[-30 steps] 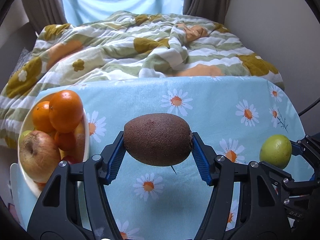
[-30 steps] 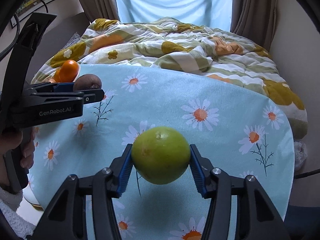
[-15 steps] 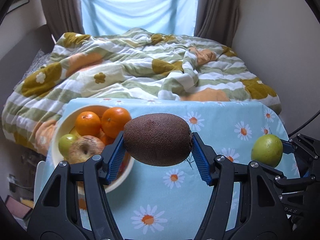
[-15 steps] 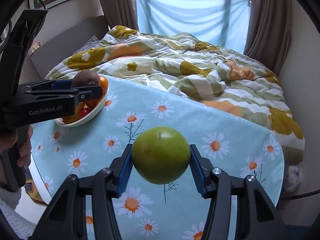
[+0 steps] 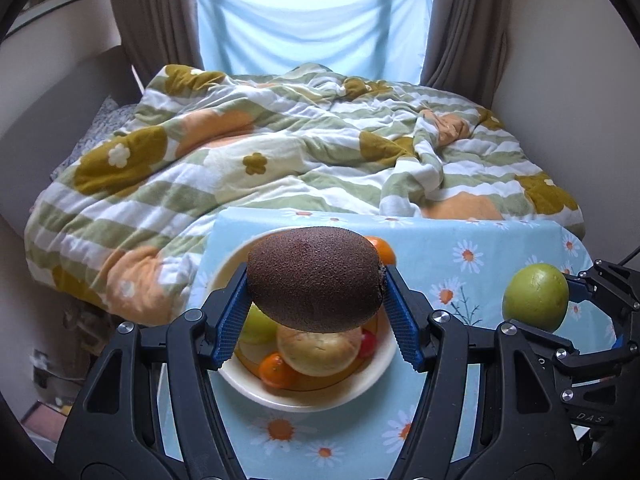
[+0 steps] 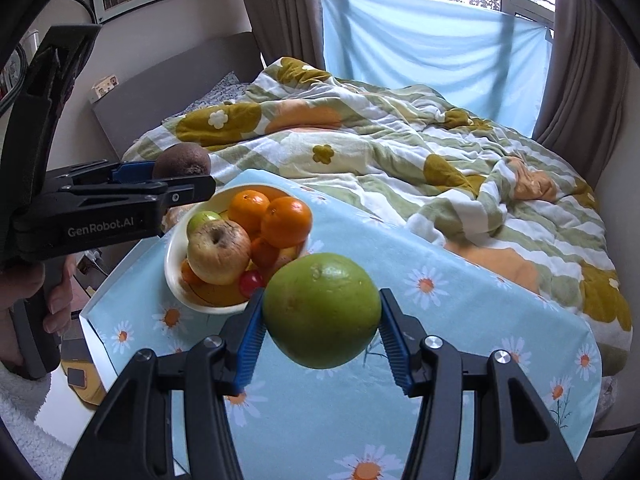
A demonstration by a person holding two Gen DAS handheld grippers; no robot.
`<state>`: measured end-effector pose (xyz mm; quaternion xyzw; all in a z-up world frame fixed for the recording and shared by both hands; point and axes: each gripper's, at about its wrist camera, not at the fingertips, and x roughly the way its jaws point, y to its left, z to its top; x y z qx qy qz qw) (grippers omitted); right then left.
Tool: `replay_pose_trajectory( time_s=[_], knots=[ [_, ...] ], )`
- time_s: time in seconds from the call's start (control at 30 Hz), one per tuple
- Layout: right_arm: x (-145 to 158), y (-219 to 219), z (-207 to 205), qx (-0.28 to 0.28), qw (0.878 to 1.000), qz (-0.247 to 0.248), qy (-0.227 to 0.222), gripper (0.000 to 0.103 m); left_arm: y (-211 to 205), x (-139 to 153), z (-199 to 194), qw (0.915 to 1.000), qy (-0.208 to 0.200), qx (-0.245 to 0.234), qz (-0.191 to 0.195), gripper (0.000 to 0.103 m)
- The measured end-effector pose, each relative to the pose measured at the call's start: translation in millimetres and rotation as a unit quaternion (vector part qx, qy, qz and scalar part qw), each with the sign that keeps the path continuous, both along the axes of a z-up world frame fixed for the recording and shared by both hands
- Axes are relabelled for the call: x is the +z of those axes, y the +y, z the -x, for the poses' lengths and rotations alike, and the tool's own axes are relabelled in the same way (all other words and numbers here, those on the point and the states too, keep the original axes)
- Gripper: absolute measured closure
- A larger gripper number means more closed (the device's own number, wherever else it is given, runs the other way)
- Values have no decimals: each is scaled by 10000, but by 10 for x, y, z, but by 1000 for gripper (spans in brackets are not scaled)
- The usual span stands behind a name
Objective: Organize fruits
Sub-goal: 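Carry the kiwi into the bowl and open the left gripper, then lower the green citrus into the bowl and open the right gripper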
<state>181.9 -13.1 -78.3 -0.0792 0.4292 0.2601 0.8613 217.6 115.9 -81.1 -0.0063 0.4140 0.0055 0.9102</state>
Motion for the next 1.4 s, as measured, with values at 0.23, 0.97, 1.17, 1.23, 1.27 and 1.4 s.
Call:
replay_pose_trajectory(
  time_s=[0.23,0.97,1.17,1.23,1.27,1.4],
  knots=[
    [-50,482,-195,-123,9999,-5,40,53,391,-239,-246,9991,215,-359,4,35],
    [-241,950,-499,-1027,9944,58,231,53,716,-919,-763,9856,793,-1495,41,34],
    [-223,954,-498,-1084,9938,91,215,53,741,-867,-741,9863,672,-1503,-87,1],
    [-201,959,-497,-1077,9940,103,191,53,748,-807,-707,9868,591,-1504,-73,0],
    [-187,964,-497,-1072,9940,111,174,53,753,-790,-691,9866,600,-1514,-70,0],
    [-120,978,-517,-1029,9946,115,106,53,805,-745,-591,9867,668,-1476,-90,0]
  ],
)
